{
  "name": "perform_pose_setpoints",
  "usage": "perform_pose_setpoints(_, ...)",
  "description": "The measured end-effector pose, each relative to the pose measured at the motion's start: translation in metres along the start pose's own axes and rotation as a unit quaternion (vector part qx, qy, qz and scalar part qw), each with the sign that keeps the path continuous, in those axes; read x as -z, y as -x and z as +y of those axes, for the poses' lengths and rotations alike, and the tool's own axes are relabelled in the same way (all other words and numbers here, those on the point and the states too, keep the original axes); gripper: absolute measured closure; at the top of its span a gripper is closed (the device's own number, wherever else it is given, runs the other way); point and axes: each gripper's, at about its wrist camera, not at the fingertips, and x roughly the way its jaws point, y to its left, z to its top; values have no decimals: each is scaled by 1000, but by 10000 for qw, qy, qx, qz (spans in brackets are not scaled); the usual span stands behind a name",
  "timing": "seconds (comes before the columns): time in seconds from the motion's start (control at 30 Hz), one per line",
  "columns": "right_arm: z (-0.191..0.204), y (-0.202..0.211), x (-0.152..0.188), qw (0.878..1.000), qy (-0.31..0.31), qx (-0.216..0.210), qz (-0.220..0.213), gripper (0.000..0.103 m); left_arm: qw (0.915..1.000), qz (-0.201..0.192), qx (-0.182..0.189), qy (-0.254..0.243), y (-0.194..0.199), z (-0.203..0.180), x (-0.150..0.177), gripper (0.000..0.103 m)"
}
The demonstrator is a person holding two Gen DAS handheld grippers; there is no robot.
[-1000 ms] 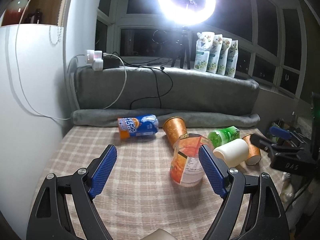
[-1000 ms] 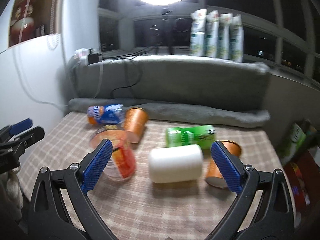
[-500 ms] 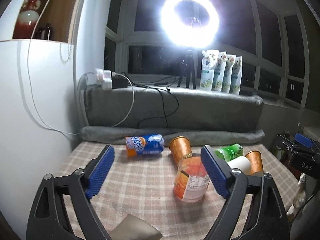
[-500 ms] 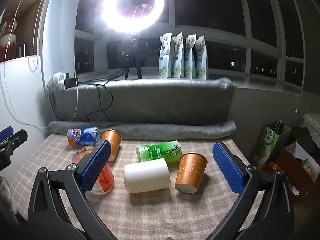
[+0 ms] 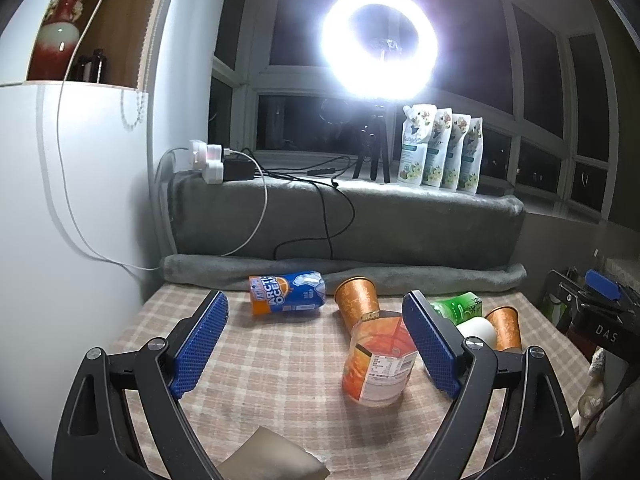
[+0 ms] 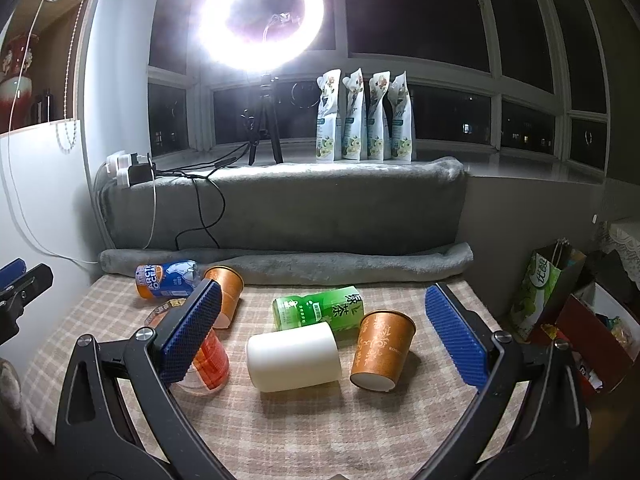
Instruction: Flip cup upright
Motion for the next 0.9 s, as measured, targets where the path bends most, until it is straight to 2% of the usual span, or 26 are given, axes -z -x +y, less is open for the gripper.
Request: perform_pose_setpoints(0.9,-1,0,-4,10000,-22,2,-25,0,10000,22,55,-17,1,-4,1,14)
